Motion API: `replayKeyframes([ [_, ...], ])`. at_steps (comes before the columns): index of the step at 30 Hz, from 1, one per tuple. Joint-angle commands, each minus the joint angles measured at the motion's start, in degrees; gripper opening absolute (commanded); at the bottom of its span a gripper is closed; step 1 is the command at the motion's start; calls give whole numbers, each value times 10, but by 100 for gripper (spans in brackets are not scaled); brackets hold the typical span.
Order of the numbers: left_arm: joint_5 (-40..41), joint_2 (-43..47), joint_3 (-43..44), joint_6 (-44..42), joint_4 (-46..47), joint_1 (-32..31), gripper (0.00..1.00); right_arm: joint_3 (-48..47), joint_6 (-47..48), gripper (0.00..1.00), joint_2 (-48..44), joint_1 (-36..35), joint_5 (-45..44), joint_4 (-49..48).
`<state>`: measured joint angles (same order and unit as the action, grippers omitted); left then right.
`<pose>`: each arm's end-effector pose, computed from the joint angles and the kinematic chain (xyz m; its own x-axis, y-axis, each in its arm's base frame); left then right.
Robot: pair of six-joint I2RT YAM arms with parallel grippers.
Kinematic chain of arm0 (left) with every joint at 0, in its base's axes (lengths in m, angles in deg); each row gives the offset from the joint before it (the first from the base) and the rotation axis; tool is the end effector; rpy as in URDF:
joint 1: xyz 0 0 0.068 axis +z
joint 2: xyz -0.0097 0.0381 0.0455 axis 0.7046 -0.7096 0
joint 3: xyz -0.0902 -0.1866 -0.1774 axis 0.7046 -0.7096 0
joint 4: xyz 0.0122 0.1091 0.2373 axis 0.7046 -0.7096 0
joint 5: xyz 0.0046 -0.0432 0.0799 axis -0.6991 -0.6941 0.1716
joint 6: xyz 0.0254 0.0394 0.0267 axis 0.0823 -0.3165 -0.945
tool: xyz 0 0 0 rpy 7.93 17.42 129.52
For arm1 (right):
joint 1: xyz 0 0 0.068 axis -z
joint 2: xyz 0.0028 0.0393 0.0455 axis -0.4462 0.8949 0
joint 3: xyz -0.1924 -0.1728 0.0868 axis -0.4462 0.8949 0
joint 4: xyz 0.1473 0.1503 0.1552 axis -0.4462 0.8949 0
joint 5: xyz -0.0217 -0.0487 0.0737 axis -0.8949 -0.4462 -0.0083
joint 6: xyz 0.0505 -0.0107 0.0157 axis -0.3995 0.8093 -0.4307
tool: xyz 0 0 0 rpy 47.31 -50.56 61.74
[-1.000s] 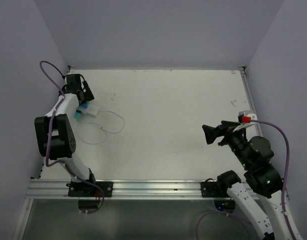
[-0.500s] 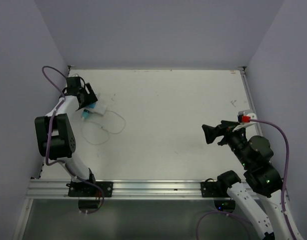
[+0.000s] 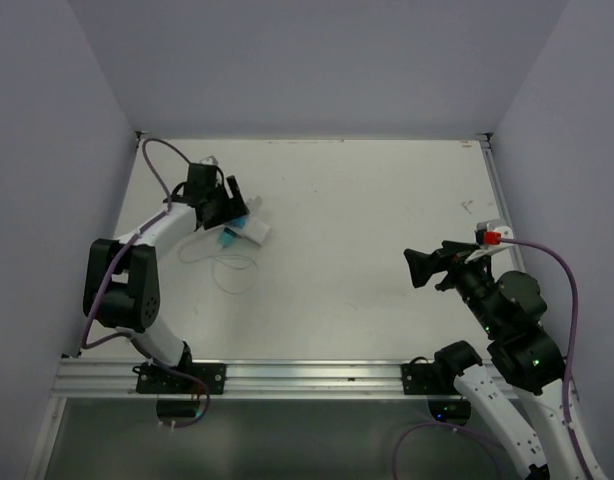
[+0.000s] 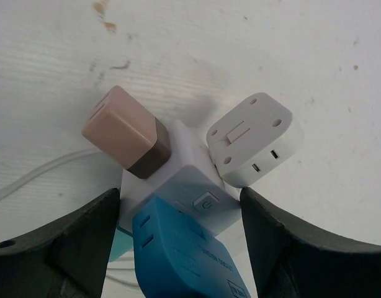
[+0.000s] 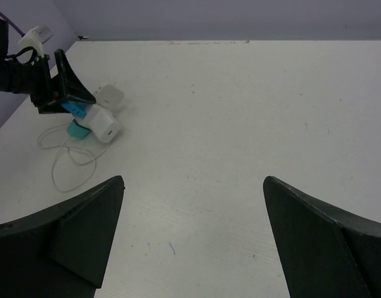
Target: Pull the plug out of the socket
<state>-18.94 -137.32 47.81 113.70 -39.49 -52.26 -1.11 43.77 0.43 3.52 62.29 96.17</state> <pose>0.3503 -0.0475 0.2103 -0.7191 -0.4341 -0.5426 -0.2567 0.8916 -0.3731 0.0720 0.0291 0.3501 -0.1671 0.2017 -0.9651 -0.3234 0.9135 0.2469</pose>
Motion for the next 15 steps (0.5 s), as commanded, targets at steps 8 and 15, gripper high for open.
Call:
replayKeyframes([
  [8,42,36,-10,98,1,-147,82,-1,0,99,3,-3,-9,-18],
  [15,81,25,22,94,-30,-239,93,0,2,99,-4,-3,-12,-12],
])
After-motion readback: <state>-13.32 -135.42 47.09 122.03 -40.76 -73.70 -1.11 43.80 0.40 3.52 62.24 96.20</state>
